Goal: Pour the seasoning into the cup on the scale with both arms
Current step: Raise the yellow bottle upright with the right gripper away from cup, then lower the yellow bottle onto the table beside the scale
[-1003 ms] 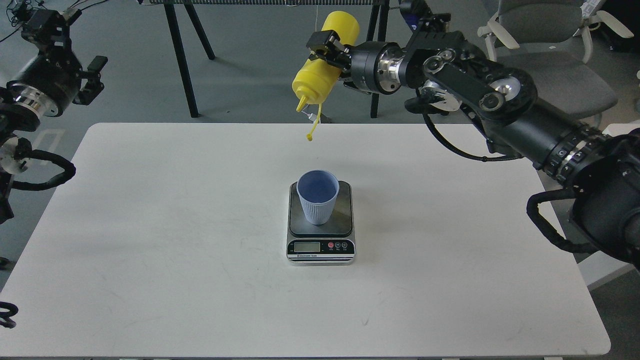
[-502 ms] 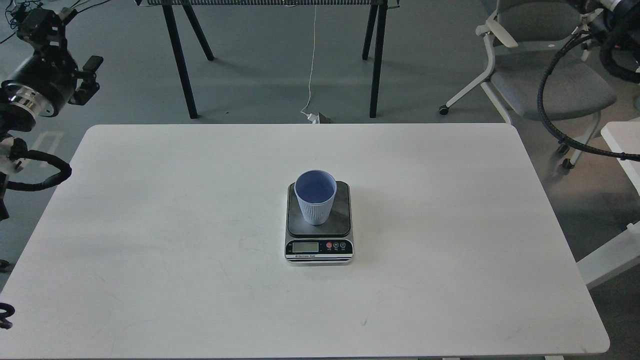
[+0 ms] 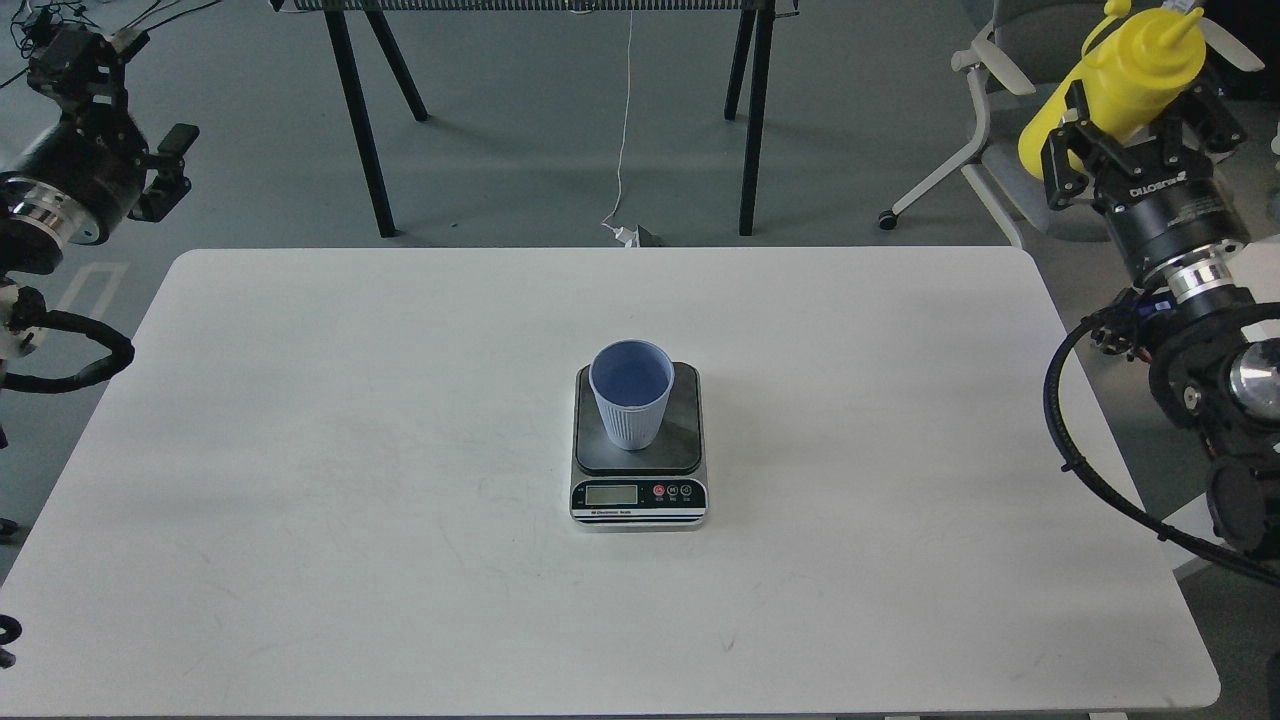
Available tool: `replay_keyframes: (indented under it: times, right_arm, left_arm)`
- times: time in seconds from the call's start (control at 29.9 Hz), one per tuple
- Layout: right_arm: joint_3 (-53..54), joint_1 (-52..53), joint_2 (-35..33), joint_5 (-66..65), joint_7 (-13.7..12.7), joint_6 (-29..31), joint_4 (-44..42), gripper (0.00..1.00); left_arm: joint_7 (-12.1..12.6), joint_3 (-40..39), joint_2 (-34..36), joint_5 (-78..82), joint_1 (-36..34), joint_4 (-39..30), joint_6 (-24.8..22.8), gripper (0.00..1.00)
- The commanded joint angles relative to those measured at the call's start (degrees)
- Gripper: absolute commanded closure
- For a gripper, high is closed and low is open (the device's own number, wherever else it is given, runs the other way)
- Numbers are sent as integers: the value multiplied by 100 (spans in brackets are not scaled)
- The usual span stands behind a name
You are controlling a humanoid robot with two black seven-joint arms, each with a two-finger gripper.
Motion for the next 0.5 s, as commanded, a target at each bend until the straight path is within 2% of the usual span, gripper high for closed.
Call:
replay_keyframes:
  times: [0.0, 0.27, 0.47]
  right_arm:
    - [377, -1003, 813, 3, 71, 0, 502, 90]
    - [343, -1743, 1720, -6, 44, 0, 644, 90]
    - [343, -1840, 1774, -23, 53, 0, 503, 90]
  left_arm:
    - [0, 0, 54, 0, 29, 0, 0, 0]
    - [0, 0, 19, 9, 29, 0, 0, 0]
    - [0, 9, 46, 123, 29, -9, 0, 0]
